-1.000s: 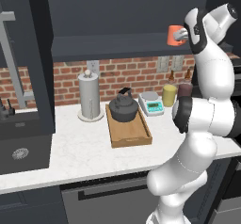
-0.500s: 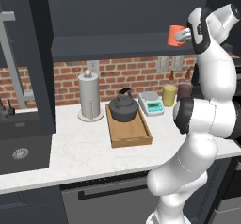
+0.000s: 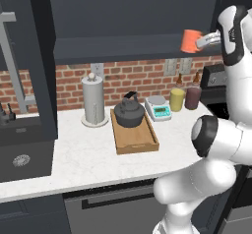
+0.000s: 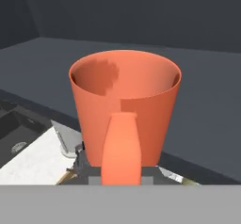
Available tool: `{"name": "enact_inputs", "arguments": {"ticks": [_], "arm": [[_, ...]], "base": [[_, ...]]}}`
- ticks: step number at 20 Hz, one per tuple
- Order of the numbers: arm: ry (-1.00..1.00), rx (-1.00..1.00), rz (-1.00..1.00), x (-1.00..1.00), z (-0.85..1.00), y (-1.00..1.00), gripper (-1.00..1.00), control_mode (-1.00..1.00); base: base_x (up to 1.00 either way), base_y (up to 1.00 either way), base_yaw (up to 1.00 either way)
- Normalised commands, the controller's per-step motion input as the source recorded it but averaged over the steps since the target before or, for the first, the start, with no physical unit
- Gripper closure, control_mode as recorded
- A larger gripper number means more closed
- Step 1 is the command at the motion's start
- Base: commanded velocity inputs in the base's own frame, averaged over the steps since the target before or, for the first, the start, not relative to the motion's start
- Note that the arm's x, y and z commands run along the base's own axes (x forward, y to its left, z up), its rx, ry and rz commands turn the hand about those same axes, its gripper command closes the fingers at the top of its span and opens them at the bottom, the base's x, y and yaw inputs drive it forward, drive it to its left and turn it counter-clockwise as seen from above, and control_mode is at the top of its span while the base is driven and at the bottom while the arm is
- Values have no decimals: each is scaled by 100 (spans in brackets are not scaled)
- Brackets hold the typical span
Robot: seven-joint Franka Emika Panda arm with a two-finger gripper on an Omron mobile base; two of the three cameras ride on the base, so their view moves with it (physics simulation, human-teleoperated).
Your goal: Pick the kettle from the counter and place it on the tray. Then pick the mug from the cabinet and place it on the tray. Then close the cabinet doors.
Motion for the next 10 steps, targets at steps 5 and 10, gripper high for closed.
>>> {"name": "enact_inputs", "arguments": {"ticks": [5,10], "arm": [[-9,-1,13,-100,0,43,100,-100],[-14,-6,13,-100,-9,58,100,-100]], "base": [[0,0,0],[0,0,0]]}}
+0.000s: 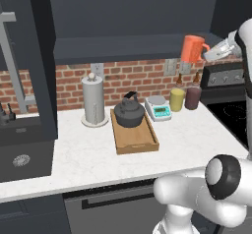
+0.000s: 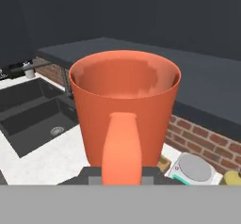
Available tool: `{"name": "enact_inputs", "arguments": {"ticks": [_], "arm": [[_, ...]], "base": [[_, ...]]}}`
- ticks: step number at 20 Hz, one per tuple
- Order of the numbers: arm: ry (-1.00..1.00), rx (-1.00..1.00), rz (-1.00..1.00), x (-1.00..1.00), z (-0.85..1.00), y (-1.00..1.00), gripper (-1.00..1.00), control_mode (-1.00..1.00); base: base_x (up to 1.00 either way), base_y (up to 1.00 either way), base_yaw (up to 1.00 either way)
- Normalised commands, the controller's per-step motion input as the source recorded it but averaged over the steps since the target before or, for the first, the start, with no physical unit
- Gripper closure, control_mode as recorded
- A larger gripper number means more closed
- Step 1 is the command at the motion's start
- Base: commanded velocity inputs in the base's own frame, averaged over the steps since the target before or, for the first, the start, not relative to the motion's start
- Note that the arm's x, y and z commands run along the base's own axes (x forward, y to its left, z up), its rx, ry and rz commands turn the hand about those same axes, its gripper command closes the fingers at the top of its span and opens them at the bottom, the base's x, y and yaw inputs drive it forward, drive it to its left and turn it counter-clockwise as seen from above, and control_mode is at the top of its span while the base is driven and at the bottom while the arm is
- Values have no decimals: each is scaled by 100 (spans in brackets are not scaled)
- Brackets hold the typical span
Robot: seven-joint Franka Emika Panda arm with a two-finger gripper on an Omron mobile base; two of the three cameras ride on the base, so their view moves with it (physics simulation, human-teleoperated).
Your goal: Pick the kettle from the counter and place it on the tray. Then pick the mug from the cabinet and place it on the tray. Then close the cabinet doors.
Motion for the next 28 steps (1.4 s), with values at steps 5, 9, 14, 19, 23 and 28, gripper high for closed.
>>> {"name": "enact_inputs", "arguments": {"ticks": [5,9,14,19,23,28], "arm": [[-16,-11,13,-100,-22,62,100,-100],[-10,-16,11,-95,-38,63,100,-100],[0,-18,3,-66,-59,42,100,-100],[0,-20,0,-42,-82,33,100,-100],[12,1,0,7,-85,14,100,-100],[4,8,0,62,-60,1,100,-100]], "base": [[0,0,0],[0,0,0],[0,0,0],[0,0,0],[0,0,0],[0,0,0]]}}
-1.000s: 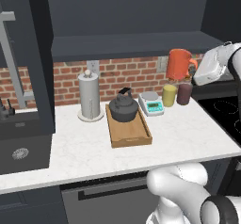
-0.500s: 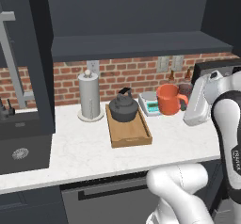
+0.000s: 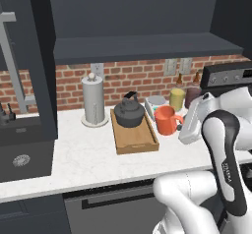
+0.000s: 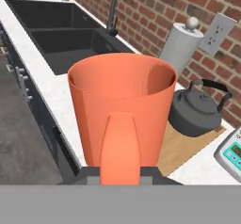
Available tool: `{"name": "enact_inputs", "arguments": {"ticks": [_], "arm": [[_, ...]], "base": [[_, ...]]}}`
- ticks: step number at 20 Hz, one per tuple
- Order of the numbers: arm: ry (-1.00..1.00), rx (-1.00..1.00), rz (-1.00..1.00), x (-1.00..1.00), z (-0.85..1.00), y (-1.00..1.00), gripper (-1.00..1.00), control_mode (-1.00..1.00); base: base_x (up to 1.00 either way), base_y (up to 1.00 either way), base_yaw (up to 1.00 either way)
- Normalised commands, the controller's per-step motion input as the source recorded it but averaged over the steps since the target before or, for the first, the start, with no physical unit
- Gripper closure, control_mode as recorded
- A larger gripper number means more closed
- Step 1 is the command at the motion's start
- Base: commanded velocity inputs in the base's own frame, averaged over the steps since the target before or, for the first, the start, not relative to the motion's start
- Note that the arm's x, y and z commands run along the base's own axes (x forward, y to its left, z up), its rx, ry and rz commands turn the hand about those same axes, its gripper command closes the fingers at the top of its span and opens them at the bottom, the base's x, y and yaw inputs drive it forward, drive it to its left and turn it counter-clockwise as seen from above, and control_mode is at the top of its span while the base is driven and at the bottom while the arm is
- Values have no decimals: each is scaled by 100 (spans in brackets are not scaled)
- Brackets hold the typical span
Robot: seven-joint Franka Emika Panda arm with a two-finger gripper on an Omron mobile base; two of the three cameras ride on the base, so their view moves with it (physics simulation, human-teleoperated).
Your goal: Pick the kettle from the counter and place it on the tray. Then pick the mug from the cabinet and place it on the tray. Then close the cabinet doors.
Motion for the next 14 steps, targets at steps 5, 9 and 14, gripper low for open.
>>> {"name": "enact_inputs", "arguments": {"ticks": [5,9,14], "arm": [[2,2,0,92,-44,0,100,-100],[0,0,0,74,-39,35,100,-100],[8,1,0,75,-41,16,100,-100]], "base": [[0,0,0],[0,0,0],[0,0,0]]}}
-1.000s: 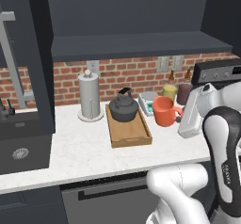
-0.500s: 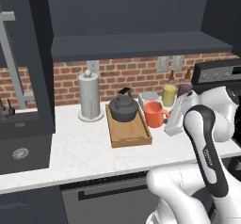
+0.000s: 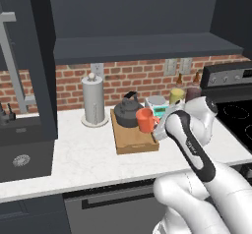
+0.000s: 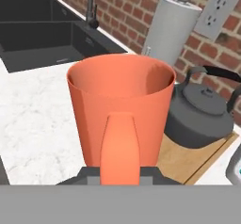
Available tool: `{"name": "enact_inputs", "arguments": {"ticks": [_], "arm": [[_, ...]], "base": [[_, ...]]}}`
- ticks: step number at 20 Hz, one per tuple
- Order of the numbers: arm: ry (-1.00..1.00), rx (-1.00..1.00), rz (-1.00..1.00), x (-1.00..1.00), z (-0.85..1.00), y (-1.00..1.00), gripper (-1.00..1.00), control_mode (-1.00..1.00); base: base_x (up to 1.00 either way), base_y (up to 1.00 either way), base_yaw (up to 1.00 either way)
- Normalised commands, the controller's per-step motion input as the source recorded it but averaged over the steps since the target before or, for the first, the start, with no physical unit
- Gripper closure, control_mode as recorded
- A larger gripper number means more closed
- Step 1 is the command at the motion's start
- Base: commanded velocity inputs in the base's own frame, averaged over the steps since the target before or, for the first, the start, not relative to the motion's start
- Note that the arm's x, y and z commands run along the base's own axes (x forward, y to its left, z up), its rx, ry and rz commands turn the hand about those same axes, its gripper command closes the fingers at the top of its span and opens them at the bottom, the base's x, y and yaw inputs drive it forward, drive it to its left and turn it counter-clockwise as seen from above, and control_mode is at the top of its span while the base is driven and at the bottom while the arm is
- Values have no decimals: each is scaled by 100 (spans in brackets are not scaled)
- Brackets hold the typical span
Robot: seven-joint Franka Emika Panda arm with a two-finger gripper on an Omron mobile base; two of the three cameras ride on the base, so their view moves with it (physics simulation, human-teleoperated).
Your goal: Pick the kettle from the counter and place it on the tray. Then pick the mug from the cabinet and place it on the tray. Then close the cabinet doors.
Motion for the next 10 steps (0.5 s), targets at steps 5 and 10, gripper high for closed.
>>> {"name": "enact_inputs", "arguments": {"ticks": [5,10], "arm": [[14,7,0,74,-30,0,100,-100],[14,4,1,62,-34,0,100,-100]], "base": [[0,0,0],[0,0,0]]}}
